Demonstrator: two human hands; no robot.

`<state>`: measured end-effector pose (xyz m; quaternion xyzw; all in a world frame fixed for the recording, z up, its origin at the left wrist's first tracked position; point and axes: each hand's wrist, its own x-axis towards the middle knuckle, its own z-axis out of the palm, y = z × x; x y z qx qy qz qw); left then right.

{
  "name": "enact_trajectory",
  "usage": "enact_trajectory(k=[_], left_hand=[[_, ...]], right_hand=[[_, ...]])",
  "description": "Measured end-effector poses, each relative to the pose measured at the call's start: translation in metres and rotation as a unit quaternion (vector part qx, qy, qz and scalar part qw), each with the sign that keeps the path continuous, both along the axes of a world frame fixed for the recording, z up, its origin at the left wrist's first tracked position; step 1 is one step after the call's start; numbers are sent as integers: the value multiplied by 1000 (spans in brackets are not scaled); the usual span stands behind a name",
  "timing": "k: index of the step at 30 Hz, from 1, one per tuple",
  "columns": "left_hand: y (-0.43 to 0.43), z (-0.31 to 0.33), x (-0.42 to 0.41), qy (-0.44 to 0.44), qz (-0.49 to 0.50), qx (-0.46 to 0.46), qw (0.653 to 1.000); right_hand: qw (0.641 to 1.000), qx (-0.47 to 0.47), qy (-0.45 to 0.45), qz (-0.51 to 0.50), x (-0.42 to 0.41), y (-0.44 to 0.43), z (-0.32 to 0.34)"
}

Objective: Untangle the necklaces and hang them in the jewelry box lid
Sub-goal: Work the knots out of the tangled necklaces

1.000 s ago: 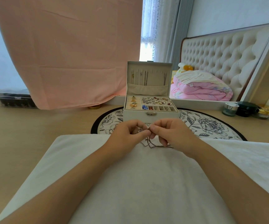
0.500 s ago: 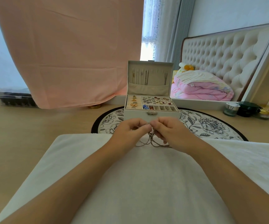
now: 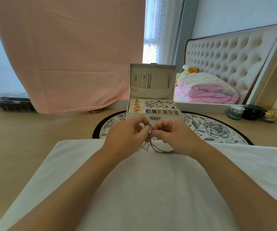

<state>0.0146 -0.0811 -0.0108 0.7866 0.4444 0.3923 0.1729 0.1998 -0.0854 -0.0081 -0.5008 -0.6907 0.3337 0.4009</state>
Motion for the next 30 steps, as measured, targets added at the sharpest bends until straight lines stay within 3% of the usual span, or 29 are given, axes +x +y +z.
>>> enact_trajectory(k=[4, 9, 12, 16, 20, 21, 24, 30], left_hand=[[4, -2, -2, 47, 9, 73, 996], [9, -11, 2, 102, 15, 0, 995], [11, -16, 8, 104, 5, -44, 994], [12, -13, 9, -49, -15, -81, 995], [7, -8, 9, -186, -37, -130, 973], [7, -6, 8, -220, -38, -141, 965], [11, -5, 4, -251, -39, -140, 957], [12, -16, 11, -147, -61, -122, 980]], right_hand=[[998, 18, -48, -38, -1, 1, -4], [989, 116, -7, -93, -2, 4, -2], [967, 217, -96, -92, -6, 2, -3], [926, 273, -216, -143, -2, 4, -2], [926, 127, -324, -142, 0, 5, -3], [936, 96, -312, -129, 0, 6, -7], [981, 39, -147, -122, 1, 8, -10], [987, 83, -52, -128, 0, 10, -4]])
